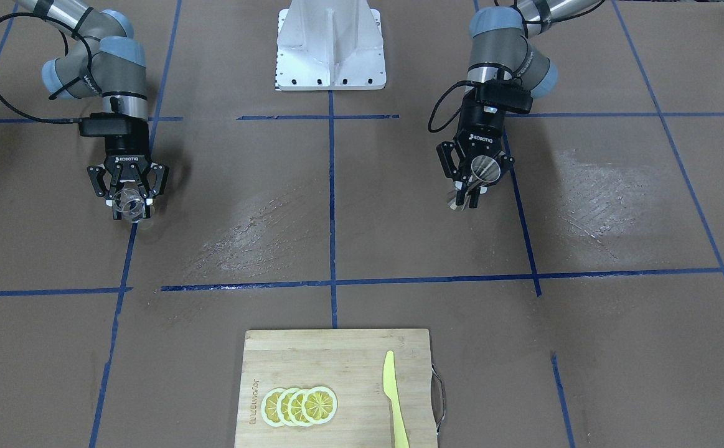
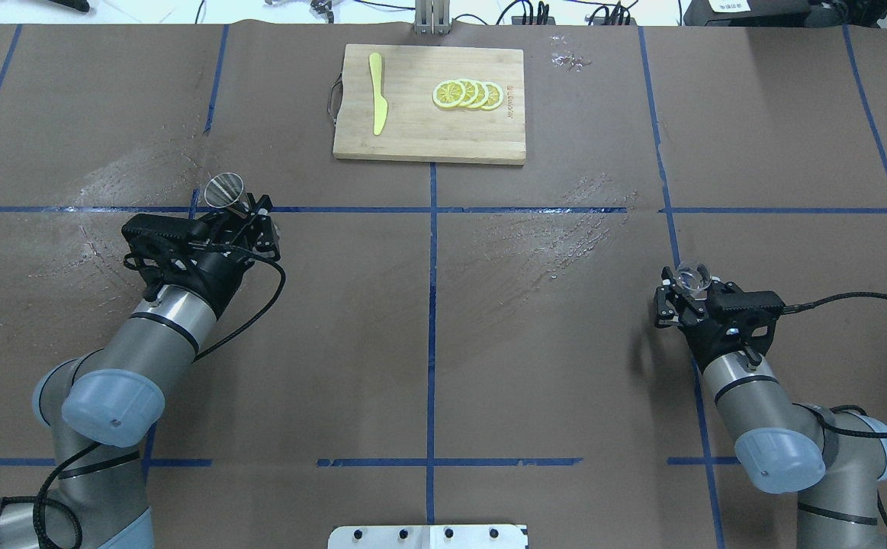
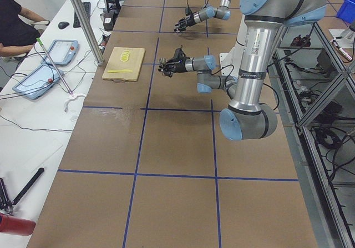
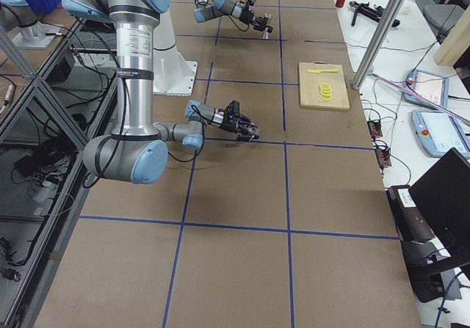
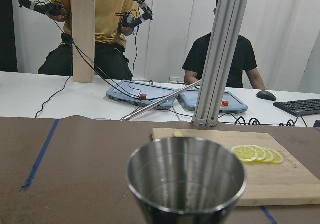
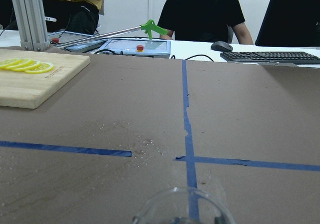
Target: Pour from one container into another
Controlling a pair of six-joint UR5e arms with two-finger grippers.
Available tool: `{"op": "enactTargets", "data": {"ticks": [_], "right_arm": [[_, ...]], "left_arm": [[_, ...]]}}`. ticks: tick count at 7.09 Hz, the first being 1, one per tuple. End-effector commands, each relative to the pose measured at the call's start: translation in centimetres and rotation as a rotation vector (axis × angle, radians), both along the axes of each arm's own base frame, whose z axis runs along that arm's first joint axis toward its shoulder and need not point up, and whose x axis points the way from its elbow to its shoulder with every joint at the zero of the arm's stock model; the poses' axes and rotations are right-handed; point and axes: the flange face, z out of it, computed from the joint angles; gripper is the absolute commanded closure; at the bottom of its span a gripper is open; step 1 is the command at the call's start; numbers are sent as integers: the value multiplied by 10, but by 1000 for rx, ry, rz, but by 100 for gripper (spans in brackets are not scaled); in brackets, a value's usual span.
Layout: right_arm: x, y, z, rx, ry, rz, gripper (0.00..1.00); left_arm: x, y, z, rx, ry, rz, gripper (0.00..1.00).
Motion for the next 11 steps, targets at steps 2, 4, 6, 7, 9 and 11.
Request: {"op": "enactTargets", "data": {"ticks": [2,4,6,7,9,11], "right_arm": [[26,-14,-61,49,16,-85,100],[31,-24,-90,119,102,-106,100],[29,-30,-114,158,123,-194,100],[36,-27,-134,197,140,-242,100],[36,-34,-160,258,186,-323,100],[43,-35,-194,276,303,-365,100]], "left_arm": [[22,9,-24,12,32,34,100],[64,49,-38,32,21,126,100],[84,66,-86,126,-22,174,100],[95,75,-98,147,-14,269,100],[105,79,-117,247,-109,367,100],[120,69,-123,299,-182,390,100]]}}
